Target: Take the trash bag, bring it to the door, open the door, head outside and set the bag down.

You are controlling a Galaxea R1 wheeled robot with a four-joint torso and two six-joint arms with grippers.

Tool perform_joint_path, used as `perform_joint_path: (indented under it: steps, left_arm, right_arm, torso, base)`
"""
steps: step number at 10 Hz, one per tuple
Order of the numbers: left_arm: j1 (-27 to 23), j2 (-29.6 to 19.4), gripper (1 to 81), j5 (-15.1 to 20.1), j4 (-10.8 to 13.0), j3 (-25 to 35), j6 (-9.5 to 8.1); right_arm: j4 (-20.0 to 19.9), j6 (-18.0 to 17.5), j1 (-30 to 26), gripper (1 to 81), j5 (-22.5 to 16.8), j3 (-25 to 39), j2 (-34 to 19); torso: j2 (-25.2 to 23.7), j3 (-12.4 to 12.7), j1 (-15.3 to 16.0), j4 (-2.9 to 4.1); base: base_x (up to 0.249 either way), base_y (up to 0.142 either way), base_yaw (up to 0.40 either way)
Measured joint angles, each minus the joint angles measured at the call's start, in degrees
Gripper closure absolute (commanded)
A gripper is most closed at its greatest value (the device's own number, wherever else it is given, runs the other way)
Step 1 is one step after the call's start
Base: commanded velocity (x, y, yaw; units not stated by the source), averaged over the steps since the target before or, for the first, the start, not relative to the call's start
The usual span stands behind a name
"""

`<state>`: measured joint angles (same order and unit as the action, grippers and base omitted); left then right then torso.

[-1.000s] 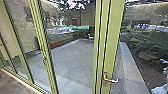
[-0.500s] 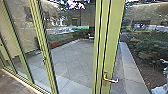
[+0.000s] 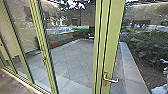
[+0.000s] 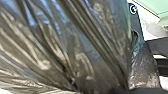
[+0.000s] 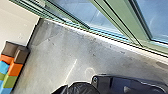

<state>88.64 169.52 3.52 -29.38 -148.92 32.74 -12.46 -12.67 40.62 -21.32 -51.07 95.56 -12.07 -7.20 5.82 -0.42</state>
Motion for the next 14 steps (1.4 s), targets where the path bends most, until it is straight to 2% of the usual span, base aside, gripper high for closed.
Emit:
perform_joint_path:
  steps: [4, 5, 7, 9, 10, 14]
  left_arm:
    - [0.0, 0.1, 81.1, -0.1, 0.0, 0.0, -0.04]
    - [0.0, 0.2, 81.1, -0.1, 0.0, 0.0, -0.04]
    - [0.0, 0.3, 81.1, -0.2, 0.0, 0.0, -0.04]
    - [0.0, 0.3, 81.1, -0.1, 0.0, -0.1, -0.06]
    - [0.0, 0.3, 81.1, -0.1, 0.0, -0.2, -0.06]
    - [0.0, 0.8, 81.1, -0.1, -0.1, -1.2, -0.22]
  right_arm:
    - [-0.5, -8.8, -11.7, 1.0, -10.3, -0.8, 3.0]
    - [-0.1, -13.2, -14.1, 1.0, -12.4, -1.8, 4.8]
    - [3.5, -24.6, -17.8, 1.0, -16.0, -2.4, 8.4]
    - [7.1, -33.5, -21.5, 1.0, -17.2, -3.8, 11.8]
    - [7.7, -35.0, -21.7, 1.0, -17.5, -5.7, 13.3]
    - [7.8, -36.3, -21.9, 1.0, -18.3, -16.1, 18.0]
  torso:
    - [0.0, 0.0, 0.0, 0.0]
    - [0.0, 0.0, 0.0, 0.0]
    - [0.0, 0.0, 0.0, 0.0]
    - [0.0, 0.0, 0.0, 0.0]
    - [0.0, 0.0, 0.1, 0.0]
    - [0.1, -0.1, 0.1, 0.0]
  base:
    - [0.0, 0.0, 0.0]
    - [0.0, 0.0, 0.0]
    - [0.0, 0.0, 0.0]
    - [0.0, 0.0, 0.0]
    - [0.0, 0.0, 0.0]
    - [0.0, 0.0, 0.0]
